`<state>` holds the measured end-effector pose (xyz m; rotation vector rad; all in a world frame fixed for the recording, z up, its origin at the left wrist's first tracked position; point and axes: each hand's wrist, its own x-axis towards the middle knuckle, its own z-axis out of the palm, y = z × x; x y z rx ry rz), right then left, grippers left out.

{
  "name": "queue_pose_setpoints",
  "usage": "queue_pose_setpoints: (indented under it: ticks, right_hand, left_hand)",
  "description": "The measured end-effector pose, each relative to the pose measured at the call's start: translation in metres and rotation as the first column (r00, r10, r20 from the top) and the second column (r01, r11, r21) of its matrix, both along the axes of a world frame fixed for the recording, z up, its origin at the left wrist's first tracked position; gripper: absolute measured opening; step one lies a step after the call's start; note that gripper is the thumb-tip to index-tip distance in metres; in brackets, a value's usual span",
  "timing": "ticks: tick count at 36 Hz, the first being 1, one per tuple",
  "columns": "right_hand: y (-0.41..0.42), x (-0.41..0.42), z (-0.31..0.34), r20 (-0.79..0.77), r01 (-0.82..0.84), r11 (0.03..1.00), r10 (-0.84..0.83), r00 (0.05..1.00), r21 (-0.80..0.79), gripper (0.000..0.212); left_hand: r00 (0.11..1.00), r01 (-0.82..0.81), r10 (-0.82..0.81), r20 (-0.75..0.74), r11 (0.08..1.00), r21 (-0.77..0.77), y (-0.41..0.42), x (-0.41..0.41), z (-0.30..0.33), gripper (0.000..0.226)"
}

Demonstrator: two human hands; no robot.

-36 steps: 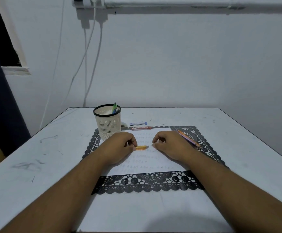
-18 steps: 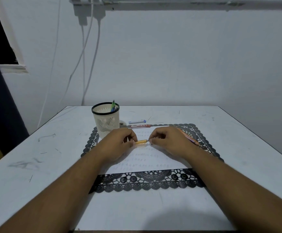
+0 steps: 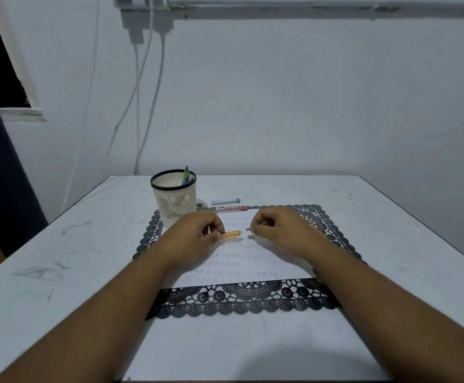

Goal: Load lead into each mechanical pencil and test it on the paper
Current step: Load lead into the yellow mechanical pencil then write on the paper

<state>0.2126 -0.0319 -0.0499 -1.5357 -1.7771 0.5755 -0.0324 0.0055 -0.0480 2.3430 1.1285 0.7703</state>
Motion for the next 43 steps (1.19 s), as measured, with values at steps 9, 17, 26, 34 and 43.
queue_pose_setpoints:
  ticks: [9, 17, 26, 34, 43]
  right_hand:
    - [-0.005, 0.008, 0.001, 0.073, -0.034, 0.986, 0.047, 0.996, -0.166, 0.009]
    - [0.001, -0.008, -0.005, 0.061, 0.021, 0.992, -0.013, 0.998, -0.124, 0.010]
    - [0.001, 0.010, -0.003, -0.137, 0.037, 0.991, -0.055, 0.989, -0.132, 0.011]
    - [0.016, 0.008, 0.021, -0.150, 0.117, 0.990, -0.127, 0.981, -0.072, 0.010]
    - [0.094, -0.006, 0.029, 0.154, 0.138, 0.990, -0.136, 0.979, -0.002, 0.014]
  left_hand:
    - [1.000, -0.006, 0.006, 0.002, 1.000, -0.014, -0.003, -0.001, -0.001, 0.015]
    - [0.999, 0.043, -0.043, 0.000, 0.999, 0.011, -0.006, 0.008, -0.004, 0.016]
    - [0.980, 0.046, -0.046, -0.195, 0.999, -0.001, -0.004, 0.006, 0.005, 0.013]
    - [0.979, 0.052, -0.063, -0.193, 0.997, -0.060, 0.003, -0.004, 0.003, 0.014]
    - [0.986, 0.088, -0.087, -0.140, 0.996, 0.002, -0.001, 0.012, -0.008, 0.010]
